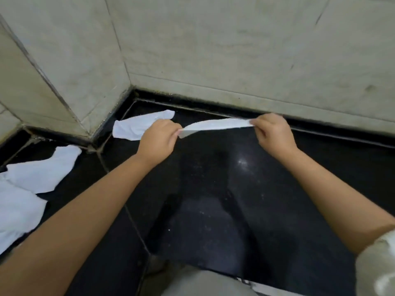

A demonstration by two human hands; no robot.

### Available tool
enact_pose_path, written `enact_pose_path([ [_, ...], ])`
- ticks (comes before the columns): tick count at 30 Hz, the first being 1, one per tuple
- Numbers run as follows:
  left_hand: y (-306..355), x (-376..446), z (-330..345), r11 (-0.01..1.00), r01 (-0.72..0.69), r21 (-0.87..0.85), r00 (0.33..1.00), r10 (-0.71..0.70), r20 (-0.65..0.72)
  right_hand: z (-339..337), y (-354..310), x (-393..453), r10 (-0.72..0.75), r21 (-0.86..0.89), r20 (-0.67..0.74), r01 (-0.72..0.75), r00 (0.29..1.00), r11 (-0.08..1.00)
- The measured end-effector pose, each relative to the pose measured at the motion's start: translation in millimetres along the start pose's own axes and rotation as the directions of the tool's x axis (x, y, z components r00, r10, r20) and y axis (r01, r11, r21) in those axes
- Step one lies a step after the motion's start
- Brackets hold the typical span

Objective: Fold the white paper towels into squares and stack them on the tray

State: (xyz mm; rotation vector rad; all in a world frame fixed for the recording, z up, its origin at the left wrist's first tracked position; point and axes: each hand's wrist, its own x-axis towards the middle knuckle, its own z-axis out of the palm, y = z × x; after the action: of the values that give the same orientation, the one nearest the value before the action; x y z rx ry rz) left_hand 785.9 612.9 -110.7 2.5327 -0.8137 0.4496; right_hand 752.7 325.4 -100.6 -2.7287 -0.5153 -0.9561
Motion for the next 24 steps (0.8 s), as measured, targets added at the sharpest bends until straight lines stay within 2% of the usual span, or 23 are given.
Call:
enact_pose_path([
  [2, 18, -16, 20, 0.999, -0.017, -0.040, 0.987, 0.023, 0.161, -10, 6, -47, -0.050, -0.007, 0.153, 0.052, 0.987, 0.999],
  [3, 27, -25, 30, 0.999, 0.005, -0.050, 0.966, 0.008, 0.257, -14, 5, -70, -0.061, -0.008, 0.268, 0.065, 0.961, 0.998],
  [4, 34, -33, 40, 0.998, 0.028, -0.052, 0.928, -0.007, 0.373, -15, 3, -92, -0.036, -0.015, 0.429, 0.046, 0.903, 0.999],
  [5, 40, -41, 50, 0.997, 0.052, -0.056, 0.870, -0.018, 0.492, -18, -1, -110, 0.033, -0.039, 0.622, -0.011, 0.782, 0.999],
  [6, 44, -49, 58, 0.996, 0.070, -0.055, 0.799, -0.023, 0.601, -17, -6, -127, 0.103, -0.068, 0.786, -0.081, 0.610, 0.994],
  [8, 52, -63, 71, 0.993, 0.106, -0.059, 0.623, -0.021, 0.782, -15, -14, -154, 0.156, -0.082, 0.953, -0.277, 0.260, 0.958],
  [9, 55, -67, 76, 0.992, 0.115, -0.055, 0.517, -0.013, 0.856, -15, -17, -164, 0.142, -0.085, 0.981, -0.362, 0.134, 0.928],
  [11, 60, -72, 83, 0.993, 0.111, -0.048, 0.315, 0.010, 0.949, -14, -20, -175, 0.068, -0.077, 0.997, -0.446, -0.036, 0.892],
  [13, 62, -70, 87, 0.992, 0.122, -0.038, 0.197, 0.013, 0.980, -17, -18, -173, 0.020, -0.099, 0.987, -0.512, -0.159, 0.853],
  [14, 63, -66, 90, 0.988, 0.149, -0.032, 0.187, 0.004, 0.982, -17, -15, -172, 0.017, -0.112, 0.984, -0.538, -0.179, 0.835],
  [15, 62, -61, 92, 0.983, 0.182, -0.023, 0.206, -0.015, 0.978, -17, -11, -169, 0.031, -0.122, 0.985, -0.555, -0.171, 0.823],
  [16, 62, -56, 95, 0.977, 0.214, -0.019, 0.256, -0.038, 0.966, -17, -5, -167, 0.068, -0.136, 0.988, -0.577, -0.137, 0.805],
  [18, 59, -46, 103, 0.969, 0.245, -0.010, 0.415, -0.095, 0.905, -14, 7, -161, 0.176, -0.148, 0.984, -0.617, -0.016, 0.773],
  [20, 59, -36, 109, 0.972, 0.232, 0.020, 0.561, -0.150, 0.814, -9, 17, -155, 0.298, -0.163, 0.945, -0.598, 0.133, 0.785],
  [22, 58, -25, 119, 0.972, 0.227, 0.055, 0.646, -0.193, 0.739, 1, 25, -150, 0.410, -0.194, 0.878, -0.602, 0.246, 0.775],
  [24, 58, -17, 128, 0.976, 0.182, 0.117, 0.690, -0.211, 0.693, 12, 29, -149, 0.502, -0.219, 0.807, -0.632, 0.311, 0.743],
])
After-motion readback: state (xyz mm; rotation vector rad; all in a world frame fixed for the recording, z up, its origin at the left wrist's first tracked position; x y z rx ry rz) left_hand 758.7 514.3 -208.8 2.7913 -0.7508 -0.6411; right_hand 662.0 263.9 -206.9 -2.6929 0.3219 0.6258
